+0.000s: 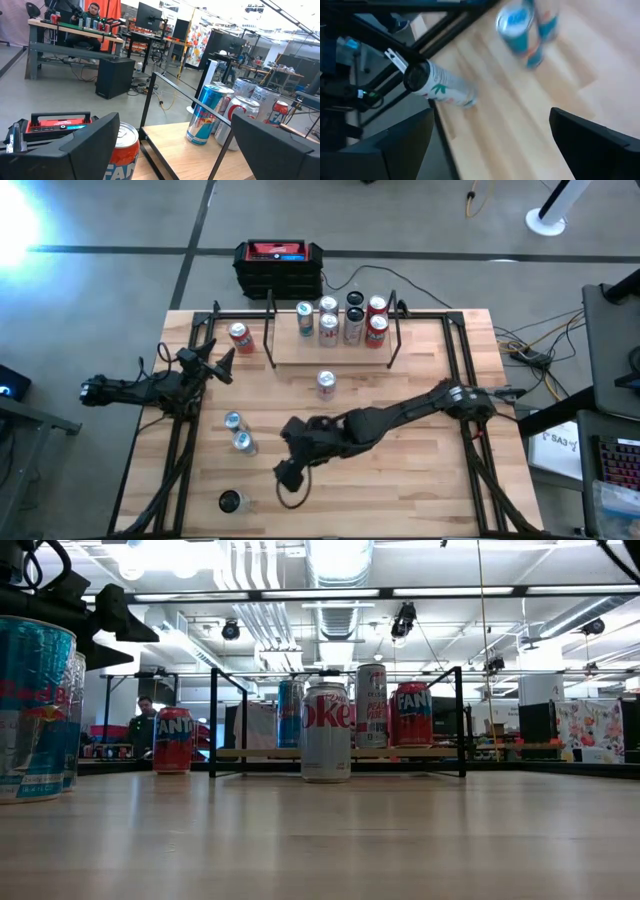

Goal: Place canned beverage on shelf
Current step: Put the red soda can on the shelf aligned with the silver soda can

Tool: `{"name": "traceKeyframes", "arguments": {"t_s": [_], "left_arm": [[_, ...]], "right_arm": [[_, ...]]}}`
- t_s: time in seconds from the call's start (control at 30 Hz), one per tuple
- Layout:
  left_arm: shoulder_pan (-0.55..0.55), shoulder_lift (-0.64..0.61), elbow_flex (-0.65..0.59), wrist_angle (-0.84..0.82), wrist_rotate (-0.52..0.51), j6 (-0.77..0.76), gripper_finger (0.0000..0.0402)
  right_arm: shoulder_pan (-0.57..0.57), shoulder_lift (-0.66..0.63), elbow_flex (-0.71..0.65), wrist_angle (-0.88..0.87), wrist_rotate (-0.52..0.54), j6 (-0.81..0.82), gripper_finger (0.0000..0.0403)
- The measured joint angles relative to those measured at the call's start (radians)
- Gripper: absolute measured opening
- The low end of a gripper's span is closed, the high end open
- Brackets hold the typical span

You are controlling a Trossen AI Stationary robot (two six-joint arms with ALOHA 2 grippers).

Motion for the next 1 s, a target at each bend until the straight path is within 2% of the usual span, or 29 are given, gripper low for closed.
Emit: {"name": "traceKeyframes", "arguments": {"t_s": [0.17,0.37,0.5,0.67,0.87,1.0], "left_arm": [[0.0,0.0,0.0,0.0,0.0,0.0,0.0368],[0.0,0.0,0.0,0.0,0.0,0.0,0.0368],[0.0,0.0,0.0,0.0,0.0,0.0,0.0368],[0.0,0.0,0.0,0.0,0.0,0.0,0.0368],[0.0,0.0,0.0,0.0,0.0,0.0,0.0368],[0.0,0.0,0.0,0.0,0.0,0.0,0.0368]], "right_arm": [[-0.001,-0.198,-0.219,0.011,0.069,-0.087,0.038],[0.007,-0.511,-0.671,0.161,0.105,-0.074,0.038],[0.005,-0.682,-0.907,0.277,0.105,-0.111,0.038],[-0.014,-0.872,-1.112,0.338,0.105,-0.196,0.038],[-0.034,-1.092,-1.33,0.348,0.105,-0.196,0.038],[-0.034,-1.241,-1.499,0.459,0.114,-0.188,0.038]]}}
